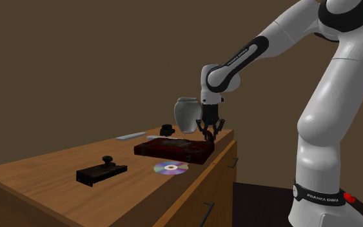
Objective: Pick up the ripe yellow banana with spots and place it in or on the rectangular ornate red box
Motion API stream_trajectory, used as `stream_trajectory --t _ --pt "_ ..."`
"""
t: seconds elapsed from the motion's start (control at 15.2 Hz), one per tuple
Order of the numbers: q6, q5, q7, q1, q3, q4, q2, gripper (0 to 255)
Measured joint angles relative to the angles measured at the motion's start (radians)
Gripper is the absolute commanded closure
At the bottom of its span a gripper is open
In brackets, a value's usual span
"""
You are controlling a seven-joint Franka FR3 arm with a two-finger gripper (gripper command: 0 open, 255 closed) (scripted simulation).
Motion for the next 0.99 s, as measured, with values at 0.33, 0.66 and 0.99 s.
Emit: stream_trajectory --t 0.33,0.66,0.99 --pt "-0.073 0.003 -0.004 0.001 0.002 0.043 -0.03 255" --pt "-0.152 0.006 -0.008 0.002 0.005 0.091 -0.061 255" --pt "-0.22 0.007 -0.013 0.002 0.007 0.14 -0.081 255"
